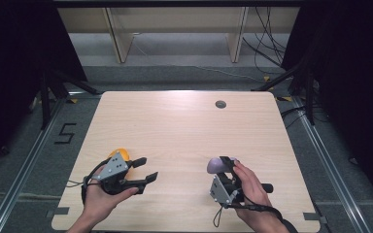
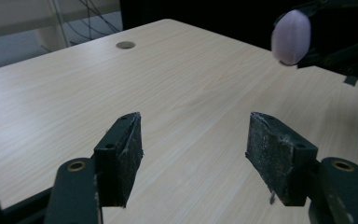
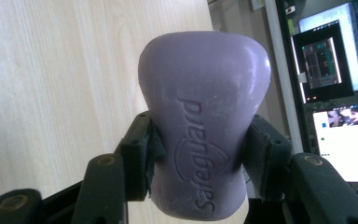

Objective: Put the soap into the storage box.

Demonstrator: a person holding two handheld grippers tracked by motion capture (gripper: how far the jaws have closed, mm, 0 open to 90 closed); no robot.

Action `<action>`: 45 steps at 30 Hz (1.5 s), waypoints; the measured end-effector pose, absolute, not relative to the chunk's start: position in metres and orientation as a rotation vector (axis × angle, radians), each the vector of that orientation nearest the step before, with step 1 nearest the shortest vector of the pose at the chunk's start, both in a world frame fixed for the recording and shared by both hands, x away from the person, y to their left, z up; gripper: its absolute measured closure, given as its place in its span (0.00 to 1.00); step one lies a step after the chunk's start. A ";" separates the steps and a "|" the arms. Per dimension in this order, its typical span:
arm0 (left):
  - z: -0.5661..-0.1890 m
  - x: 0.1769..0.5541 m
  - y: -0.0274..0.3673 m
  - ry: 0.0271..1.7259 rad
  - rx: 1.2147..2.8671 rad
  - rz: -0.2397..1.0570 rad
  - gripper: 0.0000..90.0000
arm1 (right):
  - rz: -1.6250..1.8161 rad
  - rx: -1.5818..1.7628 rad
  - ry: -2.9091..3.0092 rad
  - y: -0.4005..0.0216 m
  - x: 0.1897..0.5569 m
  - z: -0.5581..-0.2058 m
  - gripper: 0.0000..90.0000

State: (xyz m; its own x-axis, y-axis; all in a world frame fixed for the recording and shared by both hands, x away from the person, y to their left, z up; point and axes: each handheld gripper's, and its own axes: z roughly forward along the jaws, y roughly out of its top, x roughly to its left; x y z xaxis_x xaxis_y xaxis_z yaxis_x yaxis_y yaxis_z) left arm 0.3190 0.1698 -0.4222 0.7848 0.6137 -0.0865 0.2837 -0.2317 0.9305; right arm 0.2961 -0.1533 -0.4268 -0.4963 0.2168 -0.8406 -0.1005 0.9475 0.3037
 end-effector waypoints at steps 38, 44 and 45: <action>-0.404 0.346 0.075 0.577 1.833 0.115 0.46 | 0.416 0.014 2.037 -0.132 0.296 -0.426 0.56; -0.405 0.348 0.066 0.577 1.838 0.088 0.47 | 0.416 0.006 2.046 -0.130 0.296 -0.425 0.56; -0.405 0.348 0.065 0.575 1.846 0.087 0.47 | 0.416 0.010 2.047 -0.130 0.296 -0.425 0.56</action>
